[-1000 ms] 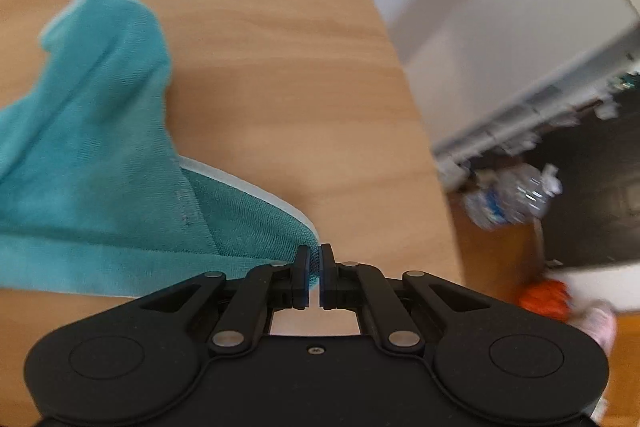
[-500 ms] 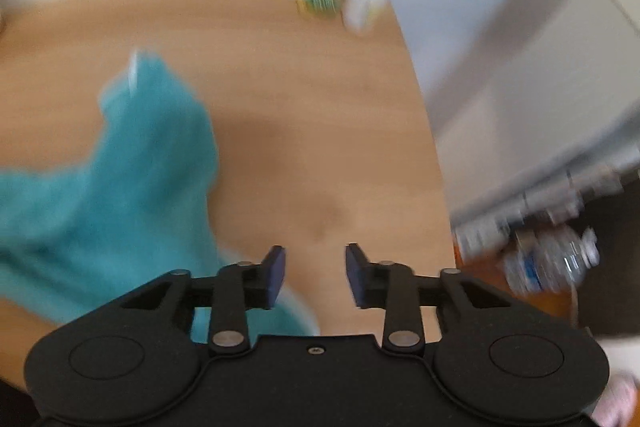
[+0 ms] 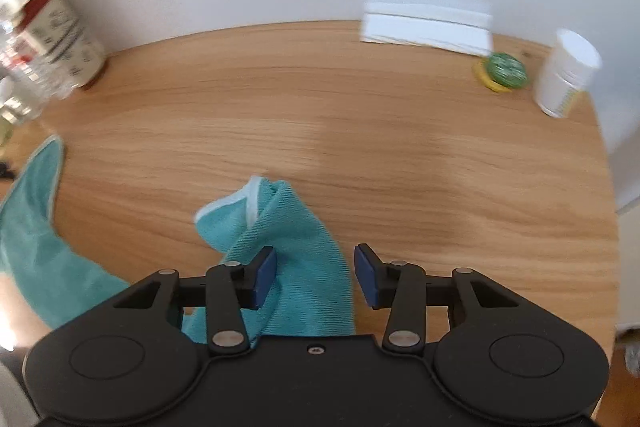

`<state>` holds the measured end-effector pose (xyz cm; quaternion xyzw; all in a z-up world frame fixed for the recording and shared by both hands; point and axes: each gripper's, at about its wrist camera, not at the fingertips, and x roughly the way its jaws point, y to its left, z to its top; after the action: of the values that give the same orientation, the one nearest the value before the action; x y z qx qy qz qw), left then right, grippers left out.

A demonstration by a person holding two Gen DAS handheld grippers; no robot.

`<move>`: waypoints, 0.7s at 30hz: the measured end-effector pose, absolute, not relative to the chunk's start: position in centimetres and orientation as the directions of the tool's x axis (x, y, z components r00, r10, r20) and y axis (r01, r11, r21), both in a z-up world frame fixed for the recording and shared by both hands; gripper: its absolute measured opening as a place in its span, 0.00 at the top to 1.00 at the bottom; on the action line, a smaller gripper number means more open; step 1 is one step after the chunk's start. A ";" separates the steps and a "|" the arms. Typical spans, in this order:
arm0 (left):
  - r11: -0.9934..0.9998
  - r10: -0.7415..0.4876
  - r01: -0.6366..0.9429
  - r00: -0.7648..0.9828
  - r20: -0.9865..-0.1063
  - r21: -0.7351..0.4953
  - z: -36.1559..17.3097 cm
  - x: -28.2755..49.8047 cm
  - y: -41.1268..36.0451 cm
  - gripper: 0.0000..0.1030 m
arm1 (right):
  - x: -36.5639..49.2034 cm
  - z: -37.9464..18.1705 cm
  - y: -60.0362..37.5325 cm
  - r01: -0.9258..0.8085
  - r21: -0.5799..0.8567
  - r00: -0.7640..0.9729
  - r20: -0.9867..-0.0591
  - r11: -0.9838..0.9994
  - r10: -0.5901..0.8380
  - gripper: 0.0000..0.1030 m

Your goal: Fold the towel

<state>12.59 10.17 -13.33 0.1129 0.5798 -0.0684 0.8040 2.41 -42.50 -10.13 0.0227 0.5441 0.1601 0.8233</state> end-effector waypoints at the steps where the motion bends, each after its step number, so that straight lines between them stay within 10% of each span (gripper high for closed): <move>1: 0.959 0.020 0.262 0.324 -0.946 0.110 -13.5 12.9 9.8 0.45 | 2.4 -9.8 -42.4 -0.250 0.228 0.358 -0.881 0.941 0.309 0.53; 9: 0.883 -0.018 0.451 0.307 -0.952 0.129 -15.5 15.6 6.7 0.41 | 2.1 -10.4 -38.9 -0.301 0.256 0.290 -0.893 0.919 0.344 0.54; 12: 0.859 -0.027 0.495 0.289 -0.957 0.126 -16.2 15.8 6.1 0.42 | 2.0 -10.7 -37.8 -0.289 0.219 0.287 -0.909 0.932 0.303 0.84; 15: 0.870 -0.039 0.481 0.288 -0.957 0.110 -16.4 16.0 6.3 0.44 | 1.8 -10.4 -37.6 -0.259 0.187 0.311 -0.913 0.948 0.265 0.89; 18: 0.857 -0.036 0.496 0.335 -0.941 0.144 -16.2 15.4 5.6 0.81 | 1.0 -8.9 -38.2 -0.143 0.156 0.376 -0.905 0.977 0.199 0.90; 21: 0.836 0.042 0.492 0.385 -0.922 0.243 -16.5 14.8 5.0 0.89 | -0.3 -5.7 -39.0 0.018 0.130 0.472 -0.875 0.991 0.106 0.91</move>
<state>14.82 5.02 -16.50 0.2489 0.5360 -0.1418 0.7942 -0.35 -39.00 -5.71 0.0603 0.5133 0.0257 0.8557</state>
